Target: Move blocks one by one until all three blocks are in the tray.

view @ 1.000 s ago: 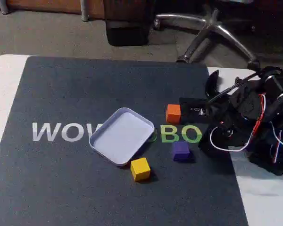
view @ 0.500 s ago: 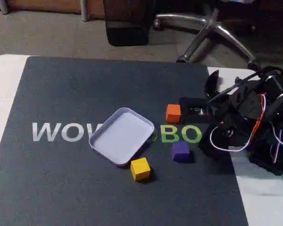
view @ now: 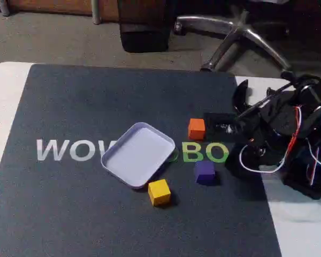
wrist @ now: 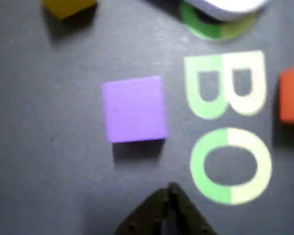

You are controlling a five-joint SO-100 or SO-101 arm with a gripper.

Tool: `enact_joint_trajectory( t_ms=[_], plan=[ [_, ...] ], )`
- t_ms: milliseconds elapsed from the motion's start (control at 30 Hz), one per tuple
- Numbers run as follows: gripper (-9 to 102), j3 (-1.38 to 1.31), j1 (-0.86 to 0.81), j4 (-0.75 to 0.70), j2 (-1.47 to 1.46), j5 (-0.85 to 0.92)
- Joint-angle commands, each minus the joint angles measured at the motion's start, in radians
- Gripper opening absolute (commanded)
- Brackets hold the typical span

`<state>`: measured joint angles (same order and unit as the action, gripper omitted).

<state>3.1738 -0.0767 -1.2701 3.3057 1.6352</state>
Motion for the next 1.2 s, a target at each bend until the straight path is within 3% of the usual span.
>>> enact_joint_trajectory(
  t_ms=[0,200,533,667,767,1167],
  plan=[
    [-4,-0.003,-0.032,0.0,0.002,0.074],
    [-1,-0.003,-0.091,0.035,0.002,0.092],
    [4,-0.008,-0.02,0.21,0.002,0.043],
    [4,-0.009,-0.012,0.213,0.002,0.048],
    [18,-0.005,-0.031,0.215,0.002,0.064],
    [20,-0.005,-0.04,0.21,0.002,0.084]
  ],
)
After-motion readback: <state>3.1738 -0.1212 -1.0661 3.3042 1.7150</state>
